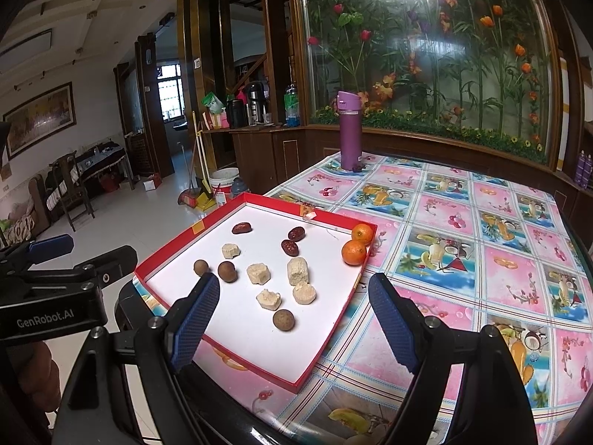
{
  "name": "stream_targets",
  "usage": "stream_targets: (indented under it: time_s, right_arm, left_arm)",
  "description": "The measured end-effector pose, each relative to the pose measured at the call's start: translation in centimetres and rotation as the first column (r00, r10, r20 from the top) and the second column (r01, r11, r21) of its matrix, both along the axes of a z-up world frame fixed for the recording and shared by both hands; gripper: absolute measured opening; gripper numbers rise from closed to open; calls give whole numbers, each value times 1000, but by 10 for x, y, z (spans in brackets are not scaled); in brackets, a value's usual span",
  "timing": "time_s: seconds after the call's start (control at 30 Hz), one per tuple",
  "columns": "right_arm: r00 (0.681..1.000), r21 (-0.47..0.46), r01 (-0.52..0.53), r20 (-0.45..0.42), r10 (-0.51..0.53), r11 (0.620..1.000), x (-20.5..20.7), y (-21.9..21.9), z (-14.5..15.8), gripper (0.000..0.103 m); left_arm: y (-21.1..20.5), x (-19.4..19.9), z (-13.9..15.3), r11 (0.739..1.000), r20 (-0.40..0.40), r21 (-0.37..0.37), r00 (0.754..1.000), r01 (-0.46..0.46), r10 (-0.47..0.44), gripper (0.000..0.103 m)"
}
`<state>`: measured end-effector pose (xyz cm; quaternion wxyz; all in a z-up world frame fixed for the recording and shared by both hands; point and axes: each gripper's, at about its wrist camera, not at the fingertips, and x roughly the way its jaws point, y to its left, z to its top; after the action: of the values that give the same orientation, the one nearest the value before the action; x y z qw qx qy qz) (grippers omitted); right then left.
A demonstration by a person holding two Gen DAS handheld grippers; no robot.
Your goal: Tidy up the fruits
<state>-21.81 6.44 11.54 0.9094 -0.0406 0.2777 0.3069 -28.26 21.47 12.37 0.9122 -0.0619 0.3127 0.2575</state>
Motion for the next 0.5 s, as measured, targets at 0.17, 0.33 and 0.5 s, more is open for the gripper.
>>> stream_targets:
  time_s: [0.17, 0.33, 0.5]
  right_arm:
    - [1000, 0, 0, -6, 0, 1000, 0, 0, -2, 82]
    - [1000, -4, 1, -9, -1, 1000, 2, 0, -5, 82]
    - [1000, -4, 0, -11, 0, 1000, 1, 0, -6, 82]
  left_arm:
    - [1, 0, 0, 1000, -3, -1, 1000, 1, -1, 103]
    - [1, 1, -4, 1000, -10, -4, 1000, -2, 2, 103]
    - [2, 0, -8, 1000, -11, -8, 1000, -9, 9, 103]
